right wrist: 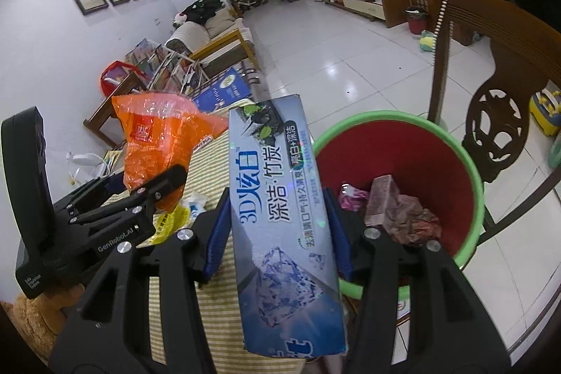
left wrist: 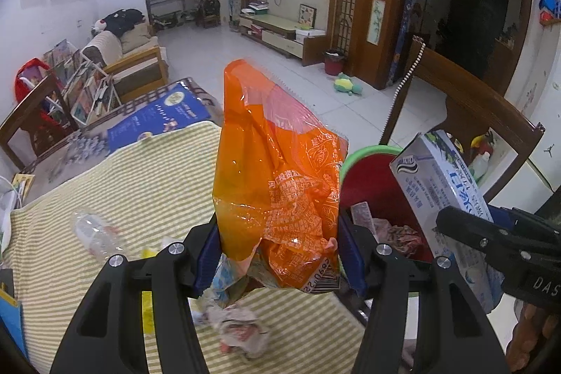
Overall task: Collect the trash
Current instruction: 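Carry the orange bag over the bucket while the right tool carries the toothpaste box, then release the orange bag into the bucket while the right tool drops the toothpaste box in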
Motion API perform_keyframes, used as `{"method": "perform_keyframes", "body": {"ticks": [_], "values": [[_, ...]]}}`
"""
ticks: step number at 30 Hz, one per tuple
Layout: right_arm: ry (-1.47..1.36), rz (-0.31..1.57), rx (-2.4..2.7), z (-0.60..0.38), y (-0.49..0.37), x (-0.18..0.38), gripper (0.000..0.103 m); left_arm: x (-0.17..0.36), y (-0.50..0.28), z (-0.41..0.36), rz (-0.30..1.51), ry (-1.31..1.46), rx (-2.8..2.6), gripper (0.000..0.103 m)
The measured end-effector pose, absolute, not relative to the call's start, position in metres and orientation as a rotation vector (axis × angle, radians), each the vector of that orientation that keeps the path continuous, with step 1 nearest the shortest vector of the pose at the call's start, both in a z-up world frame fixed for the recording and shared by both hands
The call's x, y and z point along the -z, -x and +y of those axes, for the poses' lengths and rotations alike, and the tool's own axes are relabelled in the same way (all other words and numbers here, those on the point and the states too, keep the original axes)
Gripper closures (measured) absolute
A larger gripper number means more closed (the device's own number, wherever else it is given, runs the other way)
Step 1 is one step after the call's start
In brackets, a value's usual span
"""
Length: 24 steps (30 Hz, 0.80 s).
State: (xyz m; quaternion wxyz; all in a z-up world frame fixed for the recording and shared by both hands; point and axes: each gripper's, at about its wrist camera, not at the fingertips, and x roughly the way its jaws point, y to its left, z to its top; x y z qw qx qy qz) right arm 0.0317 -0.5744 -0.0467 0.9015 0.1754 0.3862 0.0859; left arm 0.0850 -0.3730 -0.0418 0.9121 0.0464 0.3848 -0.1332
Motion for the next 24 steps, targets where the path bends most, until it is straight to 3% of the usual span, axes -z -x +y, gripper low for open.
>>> {"method": "perform_keyframes", "body": {"ticks": [21,24], "values": [[-0.472,0.795,-0.035,-0.670,-0.046,0.067,0.054,0.085,-0.124,-0.469,0.986,-0.096,0.442,0.048],[-0.466,0.779,-0.021,-0.673,-0.050,0.067,0.052,0.090,-0.130,-0.471,1.001,-0.103,0.444,0.041]]}}
